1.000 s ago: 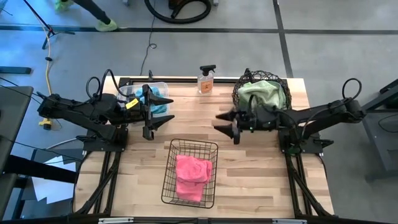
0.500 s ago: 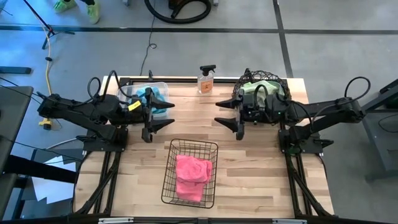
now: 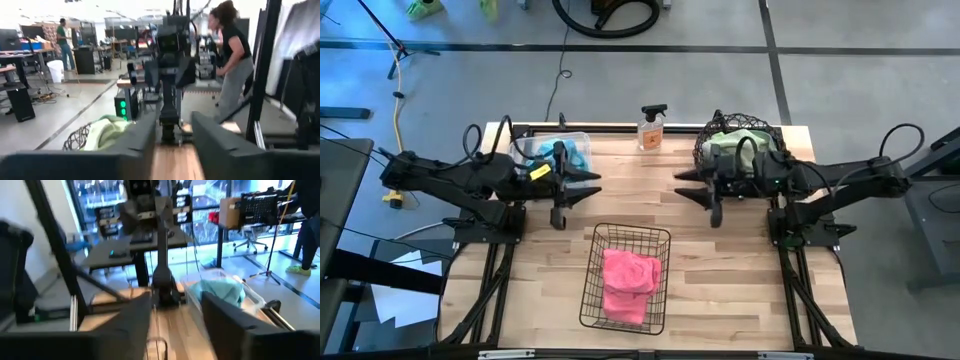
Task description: Sort microfiber towel by color & place in baskets
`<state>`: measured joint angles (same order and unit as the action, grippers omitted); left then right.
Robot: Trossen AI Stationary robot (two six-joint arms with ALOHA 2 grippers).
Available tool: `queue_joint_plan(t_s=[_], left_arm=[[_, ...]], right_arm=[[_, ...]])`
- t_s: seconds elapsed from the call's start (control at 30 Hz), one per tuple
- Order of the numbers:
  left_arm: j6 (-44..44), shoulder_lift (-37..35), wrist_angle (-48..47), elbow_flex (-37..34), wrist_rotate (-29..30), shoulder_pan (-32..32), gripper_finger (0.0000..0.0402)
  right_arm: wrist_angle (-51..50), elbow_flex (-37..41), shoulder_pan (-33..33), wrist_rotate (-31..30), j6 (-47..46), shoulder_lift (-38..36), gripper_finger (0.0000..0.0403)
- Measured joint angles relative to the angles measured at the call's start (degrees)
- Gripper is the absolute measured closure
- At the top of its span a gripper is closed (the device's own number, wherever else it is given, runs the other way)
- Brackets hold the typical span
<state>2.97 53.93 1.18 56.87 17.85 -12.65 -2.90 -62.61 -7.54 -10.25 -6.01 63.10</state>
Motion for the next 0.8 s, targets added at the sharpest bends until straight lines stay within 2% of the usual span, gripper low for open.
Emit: queue_joint_plan(t_s=[0.1, 0.17, 0.3, 0.43, 0.6, 0.8], left_arm=[[0.1, -0.6, -3.9, 0.0, -1.6, 0.8, 0.0371], [-1.0, -0.8, -6.4, 0.0, -2.3, 1.6, 0.0389], [0.2, -1.0, -8.2, -0.1, -3.5, 2.9, 0.0390], [0.1, -1.9, -7.5, -2.2, -9.1, 5.4, 0.0398], [-3.2, -5.6, 0.2, -11.3, -12.9, 8.1, 0.0401], [-8.1, -12.6, 12.4, -24.5, -12.9, 10.1, 0.0401]], right_arm=[[-6.7, 0.0, -0.4, 0.2, 0.9, -2.4, 0.0336], [-10.7, 0.0, -0.4, 0.2, 0.7, -4.2, 0.0385], [-16.0, 0.0, -0.4, 0.2, -1.5, -7.8, 0.0388], [-18.1, 0.0, -0.4, 0.2, -3.0, -10.6, 0.0399], [-19.2, 0.1, -0.4, 0.2, -4.4, -12.7, 0.0401], [-19.8, 2.9, -0.4, 1.9, -7.3, -14.4, 0.0402]])
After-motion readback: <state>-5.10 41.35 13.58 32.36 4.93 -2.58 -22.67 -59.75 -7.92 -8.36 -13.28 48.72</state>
